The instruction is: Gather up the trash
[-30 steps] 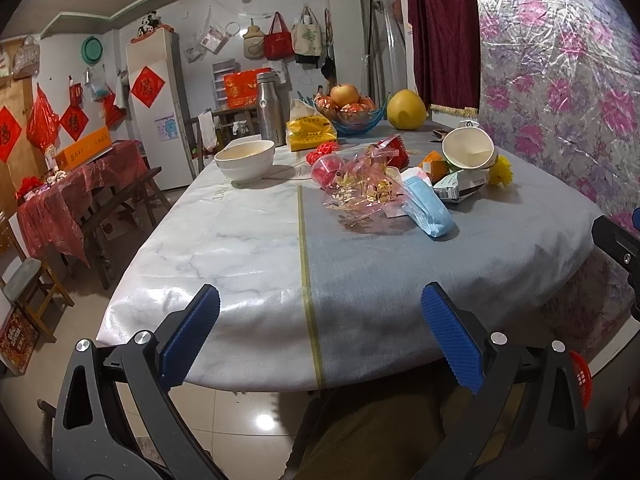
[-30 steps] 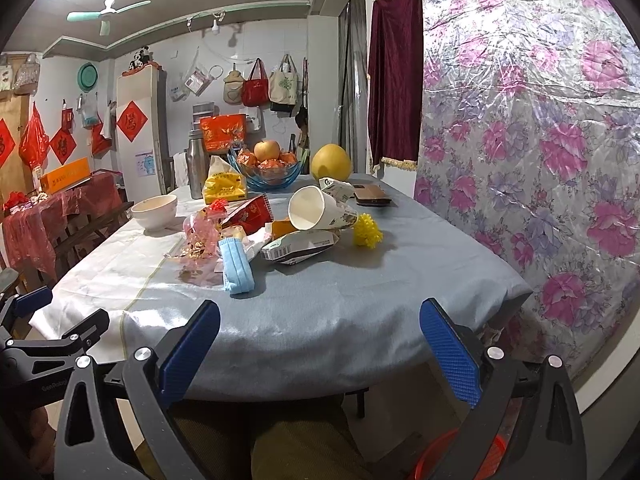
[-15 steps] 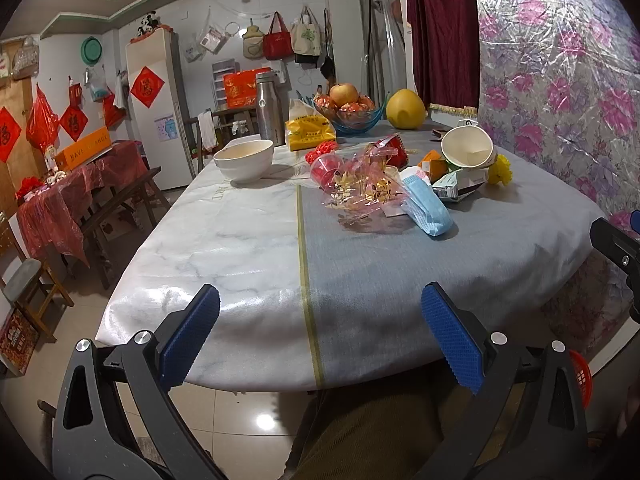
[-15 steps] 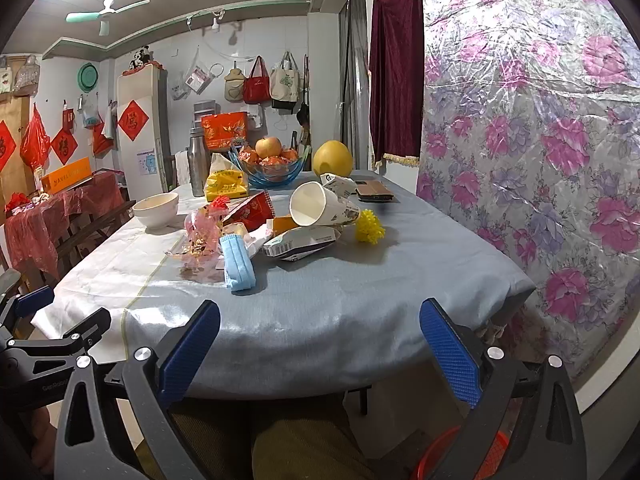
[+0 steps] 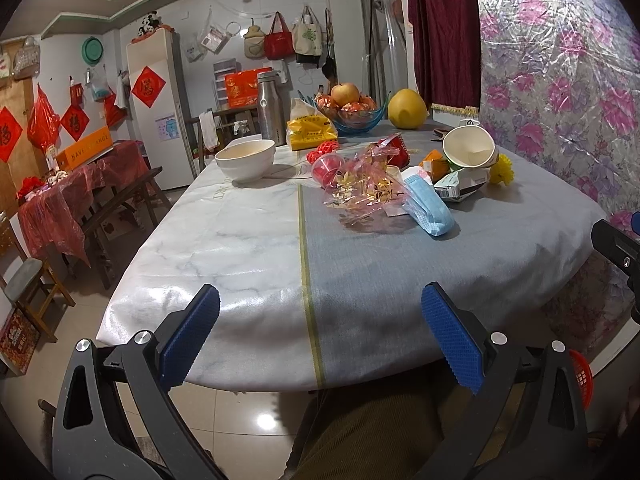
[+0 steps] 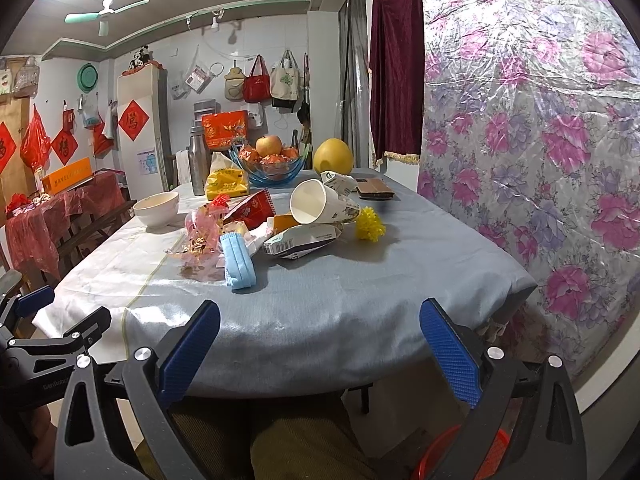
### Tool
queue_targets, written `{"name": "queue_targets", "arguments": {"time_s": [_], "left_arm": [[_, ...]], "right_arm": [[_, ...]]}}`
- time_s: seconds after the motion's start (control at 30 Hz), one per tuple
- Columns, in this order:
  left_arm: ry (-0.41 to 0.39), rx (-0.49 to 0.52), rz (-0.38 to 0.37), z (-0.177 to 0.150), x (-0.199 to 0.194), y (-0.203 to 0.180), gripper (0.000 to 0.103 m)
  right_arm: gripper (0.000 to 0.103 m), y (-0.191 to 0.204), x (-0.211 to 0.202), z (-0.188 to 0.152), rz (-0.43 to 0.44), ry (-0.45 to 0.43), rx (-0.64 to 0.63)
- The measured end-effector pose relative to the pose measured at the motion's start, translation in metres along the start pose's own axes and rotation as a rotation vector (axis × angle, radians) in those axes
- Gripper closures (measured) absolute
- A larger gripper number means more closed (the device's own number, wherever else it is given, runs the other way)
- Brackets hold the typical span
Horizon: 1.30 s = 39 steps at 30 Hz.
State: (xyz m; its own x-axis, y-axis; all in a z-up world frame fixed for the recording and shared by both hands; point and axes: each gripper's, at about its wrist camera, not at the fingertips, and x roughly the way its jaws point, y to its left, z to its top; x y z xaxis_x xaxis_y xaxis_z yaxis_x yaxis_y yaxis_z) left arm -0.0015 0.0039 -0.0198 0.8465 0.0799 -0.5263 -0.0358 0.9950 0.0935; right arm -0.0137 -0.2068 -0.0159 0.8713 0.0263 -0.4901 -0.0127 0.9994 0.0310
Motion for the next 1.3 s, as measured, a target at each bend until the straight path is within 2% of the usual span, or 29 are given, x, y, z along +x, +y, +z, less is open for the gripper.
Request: {"name": "queue_targets", "arguments": {"time_s": [1.3], "left_arm": [[0.006,0.003,0.000,-0.0019,0.0018,-0.0006,0.006]], "right_arm": [[0.005,-0.0003,0.0025,-0.0021,0.015,0.015,0.012]]}}
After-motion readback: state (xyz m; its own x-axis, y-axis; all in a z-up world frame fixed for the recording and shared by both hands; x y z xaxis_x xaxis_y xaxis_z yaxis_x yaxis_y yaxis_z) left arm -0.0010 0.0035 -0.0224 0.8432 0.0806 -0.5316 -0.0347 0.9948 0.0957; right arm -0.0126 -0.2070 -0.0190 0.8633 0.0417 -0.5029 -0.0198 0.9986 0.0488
